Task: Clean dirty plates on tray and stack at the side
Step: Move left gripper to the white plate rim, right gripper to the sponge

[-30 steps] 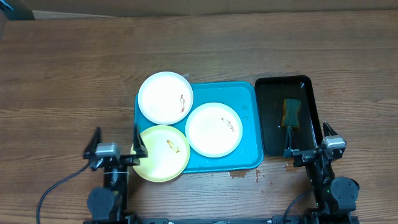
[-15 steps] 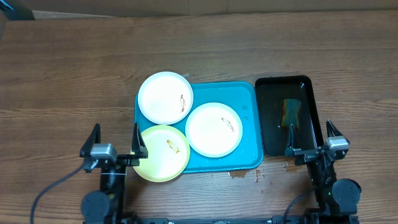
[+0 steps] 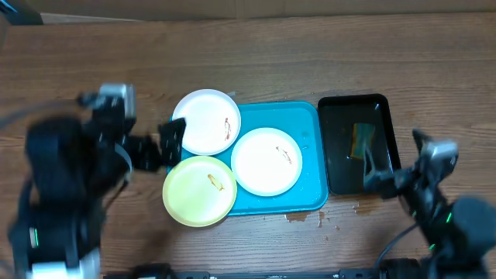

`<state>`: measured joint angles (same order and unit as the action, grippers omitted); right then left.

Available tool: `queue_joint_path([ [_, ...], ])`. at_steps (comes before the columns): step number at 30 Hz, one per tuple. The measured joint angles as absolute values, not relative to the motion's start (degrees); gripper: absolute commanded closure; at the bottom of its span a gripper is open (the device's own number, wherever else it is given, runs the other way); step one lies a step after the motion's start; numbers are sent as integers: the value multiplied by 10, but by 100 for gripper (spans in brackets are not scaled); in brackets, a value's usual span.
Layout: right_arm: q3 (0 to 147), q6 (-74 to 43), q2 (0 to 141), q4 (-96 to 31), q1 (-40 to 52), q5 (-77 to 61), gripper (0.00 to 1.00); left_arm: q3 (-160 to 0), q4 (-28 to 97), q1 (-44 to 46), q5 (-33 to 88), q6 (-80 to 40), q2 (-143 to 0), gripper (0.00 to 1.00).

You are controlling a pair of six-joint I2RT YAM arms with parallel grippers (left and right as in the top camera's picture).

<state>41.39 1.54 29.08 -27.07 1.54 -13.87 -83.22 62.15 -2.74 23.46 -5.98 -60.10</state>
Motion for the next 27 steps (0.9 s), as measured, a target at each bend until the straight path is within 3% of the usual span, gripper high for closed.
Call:
queue_joint_path([
  [2,510,15,383,-343,15,-151,0,-878,679,-27,264,-58,-668,2],
  [4,605,16,479,-427,15,-170,0,-902,718,-27,298,-58,-726,10],
  [6,692,15,568,-501,15,-195,0,-905,741,-27,322,-56,-769,24],
  [7,730,15,611,-529,16,-207,0,-904,752,-27,332,-55,-788,25],
  [12,859,15,771,-648,15,-233,0,-871,752,-3,336,-53,-858,20],
  [15,877,14,820,-670,15,-221,9,-841,731,25,319,-54,-875,15],
  [20,878,-55,871,-721,11,-93,7,-801,687,72,279,-63,-881,2],
  [22,878,-95,889,-742,2,-33,1,-793,677,84,263,-72,-881,0],
  [27,878,-150,935,-741,-19,49,0,-781,647,112,231,-101,-881,0],
])
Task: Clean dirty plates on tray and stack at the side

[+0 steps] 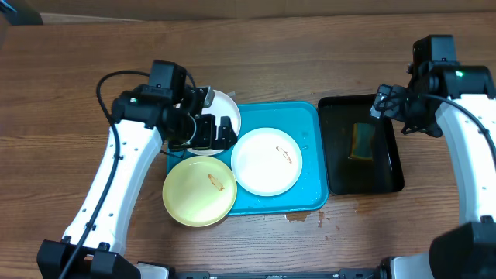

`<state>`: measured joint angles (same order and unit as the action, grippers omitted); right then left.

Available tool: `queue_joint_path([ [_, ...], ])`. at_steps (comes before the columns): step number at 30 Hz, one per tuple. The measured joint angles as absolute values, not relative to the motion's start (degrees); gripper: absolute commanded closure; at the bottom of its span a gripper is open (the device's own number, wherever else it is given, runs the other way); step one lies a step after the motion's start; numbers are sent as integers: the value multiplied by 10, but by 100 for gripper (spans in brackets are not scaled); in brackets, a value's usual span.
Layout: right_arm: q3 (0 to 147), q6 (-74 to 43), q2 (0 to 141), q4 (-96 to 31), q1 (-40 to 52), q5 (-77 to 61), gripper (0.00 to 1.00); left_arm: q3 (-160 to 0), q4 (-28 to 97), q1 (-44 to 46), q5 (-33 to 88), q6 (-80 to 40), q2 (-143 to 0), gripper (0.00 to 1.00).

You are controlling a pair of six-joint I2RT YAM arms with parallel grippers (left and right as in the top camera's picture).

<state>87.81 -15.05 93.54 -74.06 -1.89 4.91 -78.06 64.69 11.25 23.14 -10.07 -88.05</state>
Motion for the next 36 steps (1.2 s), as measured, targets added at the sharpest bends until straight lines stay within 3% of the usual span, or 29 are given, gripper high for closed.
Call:
queue_joint_path([
  [8,878,-171,989,-721,-18,68,0,-778,608,166,212,-132,-881,0],
  [15,878,-175,1029,-702,-18,55,0,-721,535,201,203,-149,-881,17],
  [20,860,-176,1034,-682,-18,48,0,-659,473,207,164,-182,-881,38],
  [26,820,-178,1034,-641,-18,27,1,-603,403,207,141,-211,-881,54],
  [30,792,-178,1034,-609,-18,19,1,-576,365,207,134,-225,-881,62],
  [36,759,-178,1034,-581,-18,17,2,-558,359,227,86,-252,-881,62],
])
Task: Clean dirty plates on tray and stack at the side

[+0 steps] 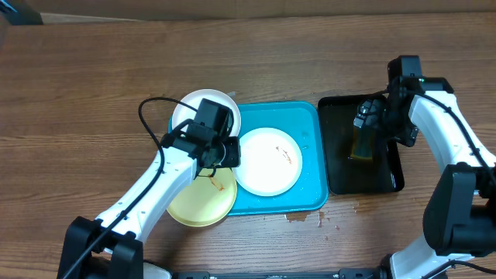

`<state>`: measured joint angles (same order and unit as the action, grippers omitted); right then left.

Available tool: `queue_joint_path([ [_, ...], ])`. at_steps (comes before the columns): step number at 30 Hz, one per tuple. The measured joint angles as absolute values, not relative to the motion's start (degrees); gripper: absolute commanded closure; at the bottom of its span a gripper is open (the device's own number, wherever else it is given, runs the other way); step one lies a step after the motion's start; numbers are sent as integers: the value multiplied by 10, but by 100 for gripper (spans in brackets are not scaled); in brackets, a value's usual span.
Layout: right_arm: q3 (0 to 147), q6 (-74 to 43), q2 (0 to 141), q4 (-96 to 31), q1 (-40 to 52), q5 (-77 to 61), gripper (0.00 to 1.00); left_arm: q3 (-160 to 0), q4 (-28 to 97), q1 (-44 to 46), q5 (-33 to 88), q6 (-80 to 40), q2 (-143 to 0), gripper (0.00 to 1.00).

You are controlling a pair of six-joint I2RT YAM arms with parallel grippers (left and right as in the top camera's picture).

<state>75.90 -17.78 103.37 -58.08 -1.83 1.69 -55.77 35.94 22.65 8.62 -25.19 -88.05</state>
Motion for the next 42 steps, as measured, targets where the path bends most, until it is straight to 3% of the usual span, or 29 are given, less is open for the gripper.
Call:
queue_joint_path([
  [8,728,-178,1034,-545,-18,16,3,-555,351,276,18,-289,-881,62],
  [14,718,-178,1034,-540,-18,15,3,-555,340,285,-14,-309,-895,49],
  [23,718,-178,1034,-538,-18,1,3,-554,331,285,-24,-316,-939,37],
  [29,718,-178,1034,-536,-18,-1,3,-554,332,285,-21,-310,-939,41],
  [33,718,-178,1034,-536,-18,-2,3,-569,395,280,12,-293,-940,37],
  [36,718,-178,1034,-536,-18,-2,3,-612,472,263,48,-277,-940,22],
  [38,718,-178,1034,-536,-18,-2,3,-659,526,243,76,-255,-940,0],
  [42,718,-178,1034,-536,-18,-2,3,-738,569,207,130,-215,-940,0],
])
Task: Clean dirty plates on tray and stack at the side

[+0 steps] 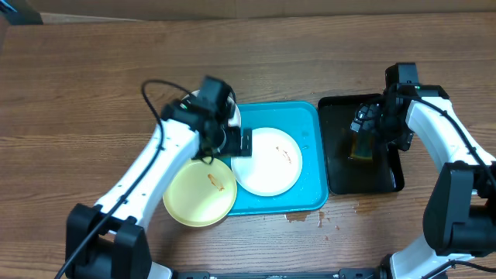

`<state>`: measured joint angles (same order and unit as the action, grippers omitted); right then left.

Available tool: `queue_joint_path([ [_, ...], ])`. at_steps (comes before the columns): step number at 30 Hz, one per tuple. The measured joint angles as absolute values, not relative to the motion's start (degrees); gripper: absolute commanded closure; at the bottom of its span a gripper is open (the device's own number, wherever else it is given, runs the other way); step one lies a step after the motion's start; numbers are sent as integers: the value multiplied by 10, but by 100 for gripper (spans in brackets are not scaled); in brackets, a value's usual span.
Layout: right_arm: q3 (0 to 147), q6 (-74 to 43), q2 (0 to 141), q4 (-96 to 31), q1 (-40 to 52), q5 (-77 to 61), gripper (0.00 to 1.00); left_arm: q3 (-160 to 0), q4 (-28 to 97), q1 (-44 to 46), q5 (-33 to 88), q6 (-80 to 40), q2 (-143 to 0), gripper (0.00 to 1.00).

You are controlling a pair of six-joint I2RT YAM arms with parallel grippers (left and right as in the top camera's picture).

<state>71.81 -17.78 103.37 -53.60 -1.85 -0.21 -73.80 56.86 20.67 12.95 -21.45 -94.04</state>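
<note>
Three plates lie on or against the blue tray (308, 136). The white plate (271, 163) in the tray's middle carries a small brown smear. A yellow-green plate (198, 194) with a smear overhangs the tray's front left. The second white plate (235, 116) at the back left is mostly hidden under my left arm. My left gripper (243, 142) sits at the left rim of the middle white plate; its jaws are not clear from above. My right gripper (361, 124) is low in the black tray (387, 174), right over the yellow-green sponge (360, 147).
Brown spill spots (306, 218) mark the wooden table just in front of the blue tray. The black tray holds dark liquid. My left arm's cable (155, 89) loops over the table at the back left.
My left gripper has moved right, from the gap between the yellow-green plate and the back white plate to the middle white plate's left rim. The right gripper has barely shifted over the sponge.
Both arms began low at the table's sides, the left beside the plates. Then the left gripper was over the back-left white plate and the right above the black tray. The right then came down onto the sponge, while the left moved on to the middle plate's rim.
</note>
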Motion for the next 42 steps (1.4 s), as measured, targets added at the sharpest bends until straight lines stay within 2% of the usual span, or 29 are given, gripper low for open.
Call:
queue_joint_path([
  [5,718,-178,1034,-536,-18,-2,3,-777,529,180,147,-188,-940,0],
  [12,718,-178,1034,-536,-18,-2,2,-777,407,181,70,-159,-940,0],
  [15,718,-178,1034,-536,-18,-2,0,-778,394,182,80,-147,-940,0],
  [20,718,-178,1034,-539,-18,-2,0,-780,460,184,157,-146,-940,48],
  [22,718,-178,1034,-542,-18,-5,0,-780,514,186,163,-152,-940,58],
  [23,718,-178,1034,-543,-18,-7,0,-780,534,187,162,-157,-940,56],
  [28,718,-178,1034,-541,-18,-13,0,-754,557,199,143,-197,-941,21],
  [30,718,-178,1034,-540,-18,-13,0,-735,540,210,139,-210,-944,20],
  [32,718,-178,1034,-540,-18,-13,0,-715,513,223,134,-218,-949,30],
  [33,718,-177,1034,-540,-18,-13,0,-708,503,228,131,-222,-952,32],
  [34,718,-178,1034,-540,-18,-13,0,-700,493,234,126,-229,-955,40],
  [36,718,-177,1034,-540,-18,-13,0,-688,482,244,113,-249,-962,68],
  [37,718,-176,1034,-540,-18,-13,0,-682,480,245,105,-254,-964,74],
  [38,718,-175,1034,-540,-18,-13,0,-678,479,248,98,-261,-967,75],
  [39,718,-173,1034,-540,-18,-13,0,-673,479,249,92,-270,-969,65],
  [40,718,-171,1034,-540,-18,-13,0,-671,479,249,86,-272,-971,39],
  [41,718,-170,1034,-540,-18,-13,0,-671,479,249,83,-276,-974,21],
  [42,718,-169,1034,-540,-18,-13,0,-671,477,249,78,-281,-977,15],
])
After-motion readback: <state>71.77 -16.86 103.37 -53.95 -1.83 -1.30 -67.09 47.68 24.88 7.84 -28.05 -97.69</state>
